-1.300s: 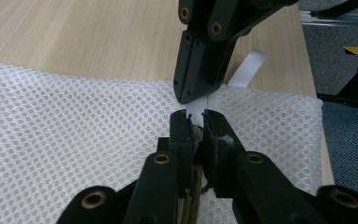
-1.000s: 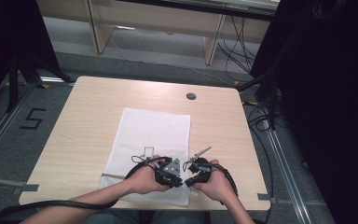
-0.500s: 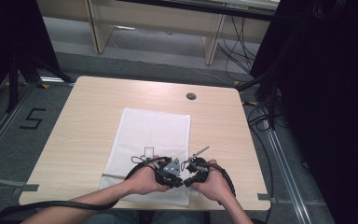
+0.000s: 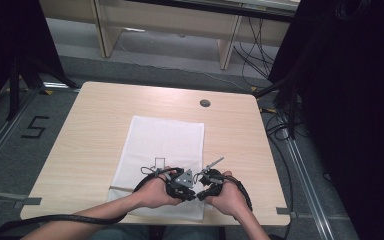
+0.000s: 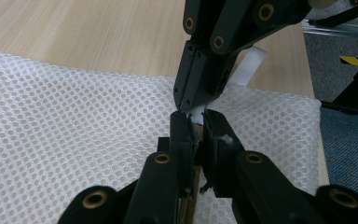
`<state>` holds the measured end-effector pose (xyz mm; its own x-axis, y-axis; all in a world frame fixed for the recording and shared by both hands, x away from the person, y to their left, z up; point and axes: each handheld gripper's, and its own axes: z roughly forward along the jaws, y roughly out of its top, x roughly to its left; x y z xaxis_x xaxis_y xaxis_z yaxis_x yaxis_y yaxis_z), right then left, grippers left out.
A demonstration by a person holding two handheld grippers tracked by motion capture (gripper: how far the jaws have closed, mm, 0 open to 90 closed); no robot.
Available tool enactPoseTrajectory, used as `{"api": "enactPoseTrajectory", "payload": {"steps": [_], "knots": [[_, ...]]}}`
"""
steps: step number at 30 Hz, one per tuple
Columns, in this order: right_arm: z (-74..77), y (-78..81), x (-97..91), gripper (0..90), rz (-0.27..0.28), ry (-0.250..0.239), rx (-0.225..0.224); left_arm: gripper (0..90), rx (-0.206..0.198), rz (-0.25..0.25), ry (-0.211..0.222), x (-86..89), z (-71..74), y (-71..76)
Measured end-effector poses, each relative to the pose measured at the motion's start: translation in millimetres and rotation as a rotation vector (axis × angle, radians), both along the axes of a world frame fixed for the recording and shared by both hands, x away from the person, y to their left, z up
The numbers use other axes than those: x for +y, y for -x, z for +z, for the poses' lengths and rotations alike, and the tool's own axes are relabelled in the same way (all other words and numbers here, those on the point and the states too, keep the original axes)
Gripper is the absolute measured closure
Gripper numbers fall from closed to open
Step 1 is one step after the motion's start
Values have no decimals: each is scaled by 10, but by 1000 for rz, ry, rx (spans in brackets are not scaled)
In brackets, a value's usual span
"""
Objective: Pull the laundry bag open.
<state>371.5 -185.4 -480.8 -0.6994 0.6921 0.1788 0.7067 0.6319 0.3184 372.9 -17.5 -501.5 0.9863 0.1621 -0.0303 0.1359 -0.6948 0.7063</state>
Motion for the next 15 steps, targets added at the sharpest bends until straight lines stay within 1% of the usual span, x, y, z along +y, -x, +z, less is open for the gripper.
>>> {"api": "enactPoseTrajectory", "payload": {"steps": [1,2,3,4,8,10,13,14,15], "knots": [[-2,-2,-4,900,3,-4,0,825,4,4,-2,1,0,4],[-4,-5,-7,900,1,-6,1,825,-2,-3,-11,4,5,6],[3,3,-5,900,-10,-3,10,825,-11,-6,-17,13,15,10],[9,13,-9,900,-24,0,25,825,-11,1,-26,26,21,17],[7,11,-19,900,-22,-2,23,825,-17,1,-26,65,57,26],[10,11,-20,900,-22,-2,31,825,-16,-2,-26,67,55,26],[10,14,-18,900,-19,0,25,825,-17,-4,-27,71,54,27],[8,11,-20,900,-13,0,17,825,-16,-3,-24,73,53,29],[8,14,-20,900,-12,-2,22,825,-28,-10,-31,82,63,29]]}}
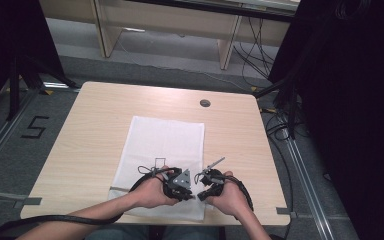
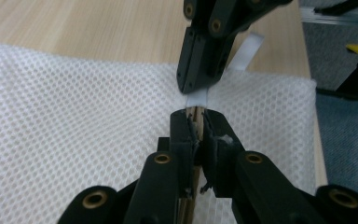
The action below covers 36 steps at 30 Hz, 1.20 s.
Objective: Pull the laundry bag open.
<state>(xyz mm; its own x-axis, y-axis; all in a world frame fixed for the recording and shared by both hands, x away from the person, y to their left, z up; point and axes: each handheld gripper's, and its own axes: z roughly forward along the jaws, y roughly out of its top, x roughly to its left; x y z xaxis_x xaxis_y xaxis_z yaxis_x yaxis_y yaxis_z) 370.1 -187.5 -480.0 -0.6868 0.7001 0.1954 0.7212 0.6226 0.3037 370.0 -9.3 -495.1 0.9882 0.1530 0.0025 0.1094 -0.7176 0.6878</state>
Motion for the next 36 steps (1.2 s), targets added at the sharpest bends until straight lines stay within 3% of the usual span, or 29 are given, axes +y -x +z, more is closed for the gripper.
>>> {"api": "enactPoseTrajectory", "payload": {"steps": [23,36], "knots": [[-11,-8,-4,900,29,1,-29,825,-5,11,0,117,47,31],[-4,-6,-5,900,15,5,-11,825,-15,5,-15,157,69,27]]}}
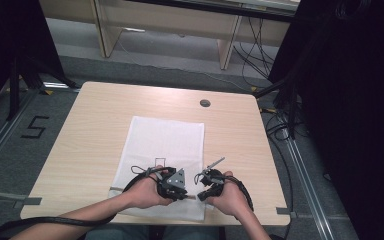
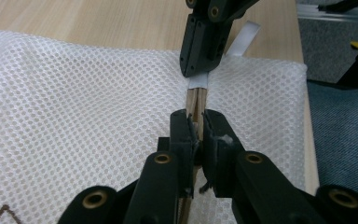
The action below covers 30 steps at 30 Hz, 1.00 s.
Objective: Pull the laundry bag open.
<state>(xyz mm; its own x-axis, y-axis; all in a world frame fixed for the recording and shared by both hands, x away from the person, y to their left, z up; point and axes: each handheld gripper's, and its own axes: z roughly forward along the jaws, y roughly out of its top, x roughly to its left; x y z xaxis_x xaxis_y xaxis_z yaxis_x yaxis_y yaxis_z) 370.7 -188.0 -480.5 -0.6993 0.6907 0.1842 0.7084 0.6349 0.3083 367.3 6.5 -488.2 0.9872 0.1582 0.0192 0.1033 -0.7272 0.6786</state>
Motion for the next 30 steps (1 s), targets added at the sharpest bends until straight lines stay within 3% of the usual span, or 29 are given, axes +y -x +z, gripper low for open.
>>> {"api": "enactPoseTrajectory", "payload": {"steps": [30], "knots": [[0,1,-4,900,-6,-2,-2,825,10,6,-3,48,-1,17]]}}
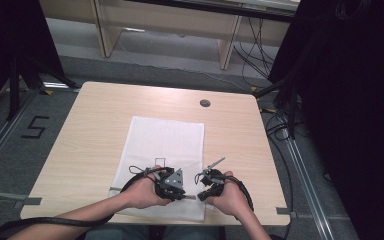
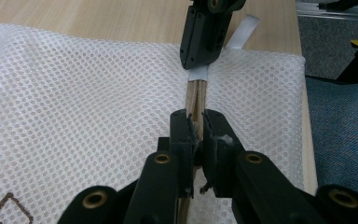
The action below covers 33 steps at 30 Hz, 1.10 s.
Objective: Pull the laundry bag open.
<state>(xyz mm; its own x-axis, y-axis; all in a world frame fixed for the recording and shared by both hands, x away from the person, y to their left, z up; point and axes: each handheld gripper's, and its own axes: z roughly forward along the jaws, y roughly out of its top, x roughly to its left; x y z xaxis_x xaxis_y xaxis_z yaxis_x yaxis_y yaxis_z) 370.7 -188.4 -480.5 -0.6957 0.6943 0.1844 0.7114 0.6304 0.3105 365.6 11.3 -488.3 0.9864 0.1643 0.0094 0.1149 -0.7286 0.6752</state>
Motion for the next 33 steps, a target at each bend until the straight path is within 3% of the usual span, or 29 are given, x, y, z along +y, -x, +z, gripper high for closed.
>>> {"api": "enactPoseTrajectory", "payload": {"steps": [14,15,16,24,26,29,33], "knots": [[-10,-12,-9,900,15,-10,-8,825,-2,6,0,67,6,-2],[-9,-12,-7,900,13,-9,-6,825,-16,-3,-23,72,13,-8],[-10,-12,-9,900,14,-9,-8,825,6,10,-6,80,6,6],[-2,-6,-9,900,2,-8,3,825,-14,2,-16,108,16,1],[-2,-6,-10,900,2,-9,4,825,6,8,-8,114,12,4],[-2,-7,-9,900,3,-9,4,826,-11,4,-17,116,14,5],[-2,-6,-10,900,2,-9,3,825,0,10,-7,122,12,12]]}}
